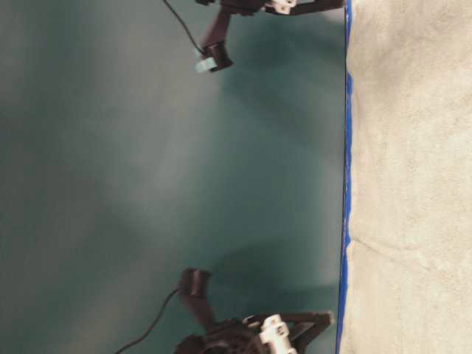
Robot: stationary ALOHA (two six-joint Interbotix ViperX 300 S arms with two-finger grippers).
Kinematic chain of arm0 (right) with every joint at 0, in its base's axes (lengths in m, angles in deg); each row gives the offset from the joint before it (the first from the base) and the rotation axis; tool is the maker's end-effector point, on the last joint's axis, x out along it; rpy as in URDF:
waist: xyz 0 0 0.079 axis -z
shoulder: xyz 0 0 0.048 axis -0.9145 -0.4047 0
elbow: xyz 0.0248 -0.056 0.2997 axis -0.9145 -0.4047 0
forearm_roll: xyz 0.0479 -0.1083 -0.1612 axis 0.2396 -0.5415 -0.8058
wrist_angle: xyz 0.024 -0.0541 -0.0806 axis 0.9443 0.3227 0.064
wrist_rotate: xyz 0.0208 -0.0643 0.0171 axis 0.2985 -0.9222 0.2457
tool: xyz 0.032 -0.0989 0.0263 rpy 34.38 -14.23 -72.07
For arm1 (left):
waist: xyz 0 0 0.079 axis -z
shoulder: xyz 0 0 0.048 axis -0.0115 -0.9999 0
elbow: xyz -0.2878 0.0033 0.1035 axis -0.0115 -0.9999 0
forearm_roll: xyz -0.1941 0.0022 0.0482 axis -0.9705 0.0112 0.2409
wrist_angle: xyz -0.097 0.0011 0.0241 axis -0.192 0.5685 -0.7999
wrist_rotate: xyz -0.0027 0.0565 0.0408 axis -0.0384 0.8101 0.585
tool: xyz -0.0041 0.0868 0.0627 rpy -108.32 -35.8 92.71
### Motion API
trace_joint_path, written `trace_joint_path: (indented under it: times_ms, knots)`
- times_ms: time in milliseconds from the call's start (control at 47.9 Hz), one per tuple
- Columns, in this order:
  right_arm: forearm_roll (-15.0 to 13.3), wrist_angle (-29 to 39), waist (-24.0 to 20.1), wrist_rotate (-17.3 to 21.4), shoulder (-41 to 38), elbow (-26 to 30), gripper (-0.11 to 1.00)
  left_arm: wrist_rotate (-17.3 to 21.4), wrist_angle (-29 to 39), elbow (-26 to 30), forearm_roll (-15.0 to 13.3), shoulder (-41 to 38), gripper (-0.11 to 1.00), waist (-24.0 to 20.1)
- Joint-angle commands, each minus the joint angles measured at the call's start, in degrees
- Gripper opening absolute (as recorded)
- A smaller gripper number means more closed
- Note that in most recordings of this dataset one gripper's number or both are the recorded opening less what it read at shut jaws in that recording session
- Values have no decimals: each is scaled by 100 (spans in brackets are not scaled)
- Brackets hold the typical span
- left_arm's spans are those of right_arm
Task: Fold a bath towel.
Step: 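Move both grippers to the far corners of the green towel and grasp them, then lift the far edge with both grippers and fold it toward the near edge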
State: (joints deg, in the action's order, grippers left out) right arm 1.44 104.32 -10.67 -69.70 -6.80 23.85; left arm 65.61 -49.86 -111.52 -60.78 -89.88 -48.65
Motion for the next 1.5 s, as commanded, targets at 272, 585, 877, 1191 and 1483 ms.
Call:
trace_joint_path:
  times_ms: [272, 585, 877, 1191, 1483]
  knots:
    - [290, 53, 88, -290, -360, 132, 54, 1107, 422, 519, -1160, -729, 72, -149]
    - [396, 193, 88, -290, -466, -18, 42, 1573, 501, 615, -1547, -1002, 62, -369]
    - [439, 325, -18, -299, -413, -44, 6, 1705, 633, 387, -1521, -905, 11, -229]
    - [475, 378, -88, -202, 299, -53, 6, 1644, 650, 352, -1521, -545, 4, -132]
    - [475, 650, -149, -123, 1362, -158, 6, 1600, 1107, 554, -1503, 167, 4, -132]
